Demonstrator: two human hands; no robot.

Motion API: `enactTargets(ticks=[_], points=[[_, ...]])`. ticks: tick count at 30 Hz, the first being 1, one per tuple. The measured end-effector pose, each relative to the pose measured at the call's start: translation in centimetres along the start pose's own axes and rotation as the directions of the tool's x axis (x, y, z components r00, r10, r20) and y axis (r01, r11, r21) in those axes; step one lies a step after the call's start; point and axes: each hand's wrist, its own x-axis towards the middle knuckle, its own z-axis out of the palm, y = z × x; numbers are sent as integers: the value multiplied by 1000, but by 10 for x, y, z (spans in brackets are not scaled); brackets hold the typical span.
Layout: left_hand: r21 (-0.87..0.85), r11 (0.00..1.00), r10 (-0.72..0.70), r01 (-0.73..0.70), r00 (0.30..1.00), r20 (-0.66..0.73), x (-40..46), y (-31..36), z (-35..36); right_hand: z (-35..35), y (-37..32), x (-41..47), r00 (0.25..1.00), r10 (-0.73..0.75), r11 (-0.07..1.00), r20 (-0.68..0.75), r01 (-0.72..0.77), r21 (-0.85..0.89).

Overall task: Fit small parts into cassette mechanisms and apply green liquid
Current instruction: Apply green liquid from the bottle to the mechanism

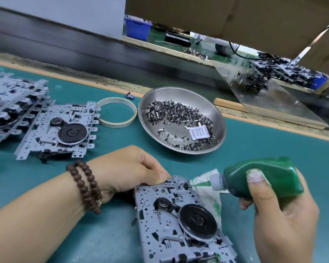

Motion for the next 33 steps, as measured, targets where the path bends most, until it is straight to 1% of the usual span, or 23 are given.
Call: enactTargets(ticks=[4, 8, 11, 13, 16, 18, 21, 29, 33], points=[[-5, 1000, 9, -9, 1000, 1, 0, -2, -1, -1, 2, 3, 996, 74, 992, 52, -79, 102], [1, 1000, 27, -27, 1000, 0, 0, -4, -1, -2, 4, 4, 993, 90, 985, 70, -99, 139], [-18, 996, 82, -83, 995, -59, 0, -5, 0, -3, 3, 3, 990, 127, 972, 67, -137, 192], [37, 987, 161, -158, 980, -119, 0, -5, 0, -3, 1, 3, 978, 193, 937, 77, -207, 283], [202, 949, 280, -243, 943, -181, 1, -5, 0, -3, 1, 2, 951, 290, 885, 102, -307, 349], [247, 933, 312, -261, 930, -195, 2, -5, -1, -2, 0, 0, 940, 304, 873, 154, -339, 349], [272, 925, 321, -266, 929, -186, 3, -5, 0, 3, -1, -3, 928, 297, 887, 224, -355, 296], [282, 913, 347, -296, 925, -154, 6, -8, -2, 10, -3, -9, 900, 323, 883, 295, -398, 249], [299, 903, 361, -308, 922, -142, 5, -9, -3, 12, -3, -13, 883, 341, 888, 323, -415, 197]])
